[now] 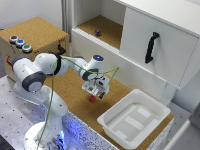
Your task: Stack the pink block on top of the yellow block
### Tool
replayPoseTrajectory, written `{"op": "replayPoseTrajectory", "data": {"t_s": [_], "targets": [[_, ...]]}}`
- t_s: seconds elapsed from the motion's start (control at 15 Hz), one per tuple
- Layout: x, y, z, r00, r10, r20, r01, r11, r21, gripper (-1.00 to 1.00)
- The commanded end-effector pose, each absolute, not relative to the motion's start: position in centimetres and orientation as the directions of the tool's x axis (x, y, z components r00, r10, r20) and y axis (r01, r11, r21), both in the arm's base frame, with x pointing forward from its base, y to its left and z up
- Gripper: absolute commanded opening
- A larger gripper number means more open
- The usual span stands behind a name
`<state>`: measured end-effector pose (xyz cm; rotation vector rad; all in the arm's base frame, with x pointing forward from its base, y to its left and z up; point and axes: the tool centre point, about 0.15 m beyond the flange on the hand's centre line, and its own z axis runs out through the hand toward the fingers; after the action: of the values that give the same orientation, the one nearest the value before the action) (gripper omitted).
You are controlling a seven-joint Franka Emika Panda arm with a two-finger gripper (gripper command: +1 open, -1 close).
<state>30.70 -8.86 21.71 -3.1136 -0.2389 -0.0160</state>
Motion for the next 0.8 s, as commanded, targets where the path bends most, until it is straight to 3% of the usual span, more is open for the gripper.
{"op": "replayPoseTrajectory", "data": {"t_s": [0.0, 0.07, 0.13, 0.73], "targets": [[30.1, -10.0, 19.6, 0.981, 0.191, 0.012, 0.191, -0.981, 0.011, 1.0], [29.8, -9.9, 19.4, 0.98, 0.197, 0.003, 0.197, -0.98, 0.019, 1.0], [29.5, -9.7, 19.2, 0.979, 0.203, -0.008, 0.204, -0.979, 0.026, -1.0], [28.5, -8.4, 21.5, 0.991, 0.136, 0.01, 0.135, -0.99, 0.044, -1.0]]}}
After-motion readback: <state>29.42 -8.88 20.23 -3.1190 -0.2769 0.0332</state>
